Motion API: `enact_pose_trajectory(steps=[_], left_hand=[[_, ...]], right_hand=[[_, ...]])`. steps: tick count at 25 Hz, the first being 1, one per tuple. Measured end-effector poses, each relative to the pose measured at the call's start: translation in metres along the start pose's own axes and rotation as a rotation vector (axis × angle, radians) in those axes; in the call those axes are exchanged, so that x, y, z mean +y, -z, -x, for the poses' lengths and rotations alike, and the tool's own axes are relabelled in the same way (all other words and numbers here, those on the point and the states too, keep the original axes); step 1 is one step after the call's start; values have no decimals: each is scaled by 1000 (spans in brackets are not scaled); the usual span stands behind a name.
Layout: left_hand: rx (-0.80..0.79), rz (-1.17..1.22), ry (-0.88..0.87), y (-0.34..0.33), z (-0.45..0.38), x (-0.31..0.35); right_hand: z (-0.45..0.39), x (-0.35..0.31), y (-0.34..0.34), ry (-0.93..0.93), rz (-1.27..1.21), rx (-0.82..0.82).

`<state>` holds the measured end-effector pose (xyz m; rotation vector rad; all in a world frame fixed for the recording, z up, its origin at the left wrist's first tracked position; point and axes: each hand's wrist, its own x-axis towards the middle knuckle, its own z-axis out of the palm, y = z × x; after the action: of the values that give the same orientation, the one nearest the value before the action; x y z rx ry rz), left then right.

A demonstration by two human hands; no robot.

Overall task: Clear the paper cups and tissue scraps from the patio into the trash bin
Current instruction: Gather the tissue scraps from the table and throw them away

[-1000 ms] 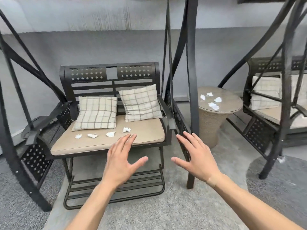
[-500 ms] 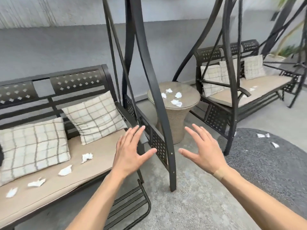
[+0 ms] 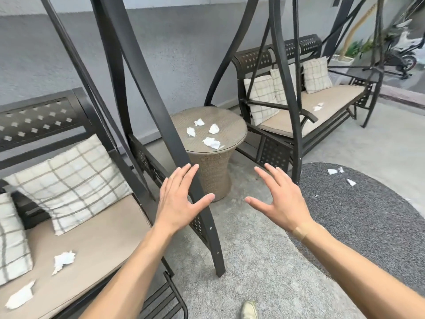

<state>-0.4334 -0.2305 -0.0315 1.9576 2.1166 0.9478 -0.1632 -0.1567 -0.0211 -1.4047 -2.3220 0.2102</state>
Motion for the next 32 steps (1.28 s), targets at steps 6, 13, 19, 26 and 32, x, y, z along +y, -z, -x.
enact_pose_trajectory(steps=[6, 13, 19, 26, 32], left_hand=[[-31, 12, 80, -62, -101, 15], [-16, -11, 102, -103, -194, 9], [-11, 8, 146, -138, -273, -25], [-17, 58, 214, -173, -385, -76], [-45, 64, 293, -185, -461, -109]], right_hand=[[-93, 91, 3, 4, 16, -38], [-190, 151, -6, 10, 13, -59], [-285, 178, -43, 44, 16, -85], [-428, 189, -87, 92, 3, -135], [-520, 192, -123, 114, -38, -182]])
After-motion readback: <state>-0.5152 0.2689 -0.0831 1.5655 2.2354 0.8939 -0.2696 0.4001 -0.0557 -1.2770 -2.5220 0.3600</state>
